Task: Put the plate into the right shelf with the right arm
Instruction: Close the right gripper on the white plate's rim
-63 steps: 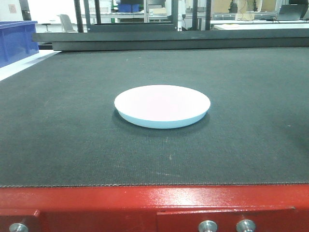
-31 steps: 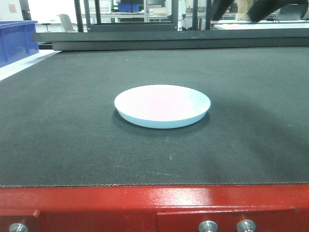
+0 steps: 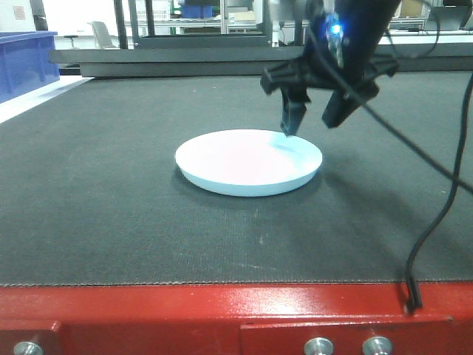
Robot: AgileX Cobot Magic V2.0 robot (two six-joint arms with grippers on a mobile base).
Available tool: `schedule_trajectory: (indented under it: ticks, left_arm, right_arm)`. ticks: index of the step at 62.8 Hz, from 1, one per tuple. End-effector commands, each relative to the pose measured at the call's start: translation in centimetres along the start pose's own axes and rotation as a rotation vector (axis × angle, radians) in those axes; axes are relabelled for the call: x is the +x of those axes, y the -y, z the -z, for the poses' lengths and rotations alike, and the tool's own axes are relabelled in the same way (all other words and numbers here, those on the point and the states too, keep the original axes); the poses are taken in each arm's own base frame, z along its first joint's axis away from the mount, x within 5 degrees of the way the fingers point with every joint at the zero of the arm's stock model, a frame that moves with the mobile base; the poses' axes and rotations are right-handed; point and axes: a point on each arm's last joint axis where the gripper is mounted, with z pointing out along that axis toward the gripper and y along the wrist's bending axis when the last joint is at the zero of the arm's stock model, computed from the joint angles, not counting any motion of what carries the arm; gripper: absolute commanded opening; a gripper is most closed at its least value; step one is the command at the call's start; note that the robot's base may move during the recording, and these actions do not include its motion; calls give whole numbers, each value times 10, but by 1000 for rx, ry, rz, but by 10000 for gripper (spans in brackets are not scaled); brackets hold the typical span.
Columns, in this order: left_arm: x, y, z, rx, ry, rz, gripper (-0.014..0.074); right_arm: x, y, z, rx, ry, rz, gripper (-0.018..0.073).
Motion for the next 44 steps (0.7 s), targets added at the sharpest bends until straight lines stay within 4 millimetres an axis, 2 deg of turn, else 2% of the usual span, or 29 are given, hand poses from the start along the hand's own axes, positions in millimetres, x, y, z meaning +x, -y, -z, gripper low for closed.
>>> schedule_trajectory:
  ticks: [1,6,18,29,33,42,44]
  left_arm:
    - [-7,-2,1,-14,93,5,-47]
    - [-7,-2,1,-14,93,5,-47]
    - [-7,-2,1,-14,93,5,-47]
    - [-7,-2,1,-14,93,5,-47]
    - [-7,-2,1,-14,93,5,-47]
    - [-7,-2,1,-14,93,5,-47]
    - [-7,-2,1,-14,93,5,-47]
  right_arm:
    - [-20,-1,22,3,126,17,376]
    - [-19,-1,16,3,122,19,344]
    - [-15,0,0,7,94,22,340]
    - [-13,0,-4,10,84,26,328]
    - [-13,0,-5,12,82,29,272]
    - [-12,1,-6,17,74,36,37]
    - [-12,1,-7,17,71,36,48]
